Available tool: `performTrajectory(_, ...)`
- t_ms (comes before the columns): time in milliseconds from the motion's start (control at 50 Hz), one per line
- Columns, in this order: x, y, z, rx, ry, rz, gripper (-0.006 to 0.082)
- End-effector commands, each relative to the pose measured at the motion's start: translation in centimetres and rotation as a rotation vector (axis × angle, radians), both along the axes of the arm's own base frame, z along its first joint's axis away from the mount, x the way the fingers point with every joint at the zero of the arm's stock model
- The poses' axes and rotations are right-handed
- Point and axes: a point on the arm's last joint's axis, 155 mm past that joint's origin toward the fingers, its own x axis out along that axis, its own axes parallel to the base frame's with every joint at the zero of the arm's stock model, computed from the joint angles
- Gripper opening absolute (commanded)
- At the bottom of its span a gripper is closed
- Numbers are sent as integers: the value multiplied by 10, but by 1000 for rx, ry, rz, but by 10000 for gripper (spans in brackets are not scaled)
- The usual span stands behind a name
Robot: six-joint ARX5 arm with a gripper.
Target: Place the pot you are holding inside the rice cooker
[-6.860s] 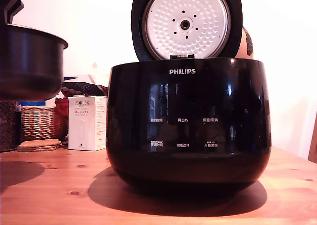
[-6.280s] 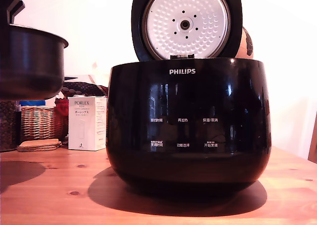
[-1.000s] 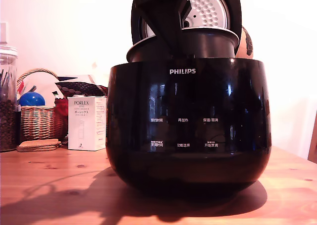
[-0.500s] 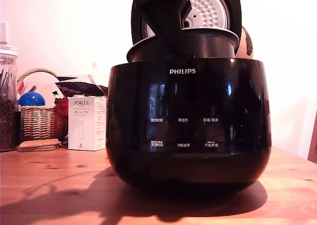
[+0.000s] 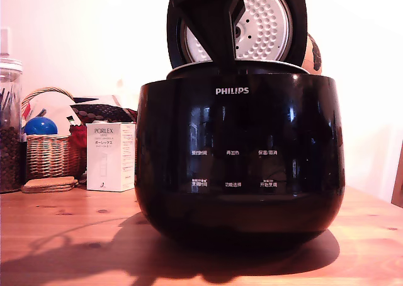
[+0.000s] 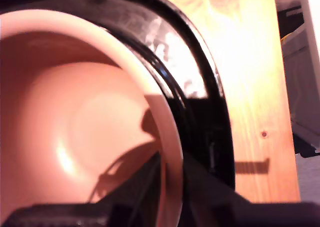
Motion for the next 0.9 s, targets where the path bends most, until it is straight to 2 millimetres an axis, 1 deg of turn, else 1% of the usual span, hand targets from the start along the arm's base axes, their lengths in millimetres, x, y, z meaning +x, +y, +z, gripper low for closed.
performTrajectory(0, 9, 1, 12, -22, -39, 23, 120)
performTrajectory(180, 7, 6, 10, 0, -32, 28, 121)
performTrajectory(300, 7, 7, 11, -3, -30, 38, 173)
performTrajectory(420, 6, 8, 14, -8, -30, 52, 175)
performTrajectory(520, 6, 8, 17, -14, -34, 54, 175)
performTrajectory(740, 7, 4, 32, -57, -48, 69, 176)
performTrajectory(880, 7, 3, 35, -63, -50, 75, 176)
